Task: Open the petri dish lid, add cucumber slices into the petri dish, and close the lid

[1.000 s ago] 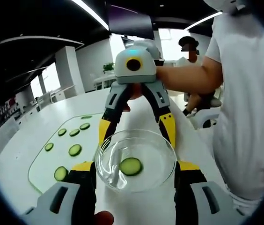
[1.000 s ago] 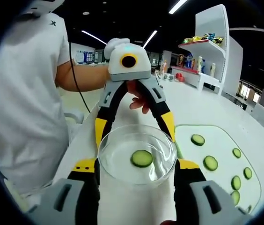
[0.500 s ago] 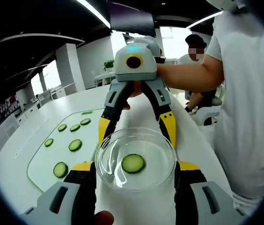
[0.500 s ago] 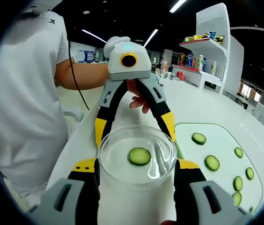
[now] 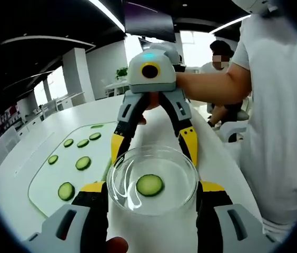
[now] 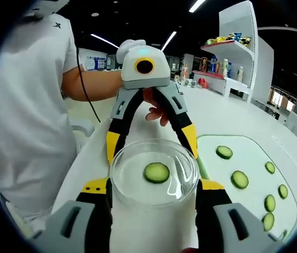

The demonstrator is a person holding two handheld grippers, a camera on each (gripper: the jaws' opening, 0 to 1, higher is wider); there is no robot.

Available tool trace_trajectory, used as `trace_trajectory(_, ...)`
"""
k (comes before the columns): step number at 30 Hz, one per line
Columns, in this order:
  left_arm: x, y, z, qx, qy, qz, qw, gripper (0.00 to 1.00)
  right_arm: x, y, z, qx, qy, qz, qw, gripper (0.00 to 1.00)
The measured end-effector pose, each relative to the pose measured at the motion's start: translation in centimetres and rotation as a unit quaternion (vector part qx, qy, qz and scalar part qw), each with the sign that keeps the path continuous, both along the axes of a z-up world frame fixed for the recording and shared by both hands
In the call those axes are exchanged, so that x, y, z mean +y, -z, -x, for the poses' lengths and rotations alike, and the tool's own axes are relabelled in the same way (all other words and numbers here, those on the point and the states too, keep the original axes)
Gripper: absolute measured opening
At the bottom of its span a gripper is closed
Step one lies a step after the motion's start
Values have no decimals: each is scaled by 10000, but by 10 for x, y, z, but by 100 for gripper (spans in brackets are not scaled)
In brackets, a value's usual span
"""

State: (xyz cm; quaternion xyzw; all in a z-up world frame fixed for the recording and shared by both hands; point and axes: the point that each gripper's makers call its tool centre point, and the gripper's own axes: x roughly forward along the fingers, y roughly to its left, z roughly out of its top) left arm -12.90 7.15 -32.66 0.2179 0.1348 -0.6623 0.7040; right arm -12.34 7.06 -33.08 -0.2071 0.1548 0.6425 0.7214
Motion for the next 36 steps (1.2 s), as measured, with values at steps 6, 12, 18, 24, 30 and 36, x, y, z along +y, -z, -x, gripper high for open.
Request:
trace_trajectory(6, -2, 1, 1, 36, 17, 14, 10000, 66, -2, 0, 1, 21, 19, 24, 10000, 63)
trace_trajectory(12, -5, 1, 2, 46, 44, 6, 10000, 66, -5, 0, 2, 43, 53, 62, 10000, 63)
trace_trajectory(18, -8, 1, 3, 71, 67, 2, 10000, 66, -7, 0, 4, 78, 78, 84, 9999, 63)
trace_trajectory(24, -10, 2, 5, 126, 69, 7, 9999, 66, -10, 1, 6, 145, 83, 122, 9998, 64)
trace_trajectory(30, -10, 2, 6, 149, 55, 12, 9999, 66, -11, 1, 7, 147, 67, 146, 9998, 64)
trace_trajectory(36, -12, 2, 6, 231, 52, -5, 9997, 66, -12, 3, 7, 225, 66, 185, 9996, 64)
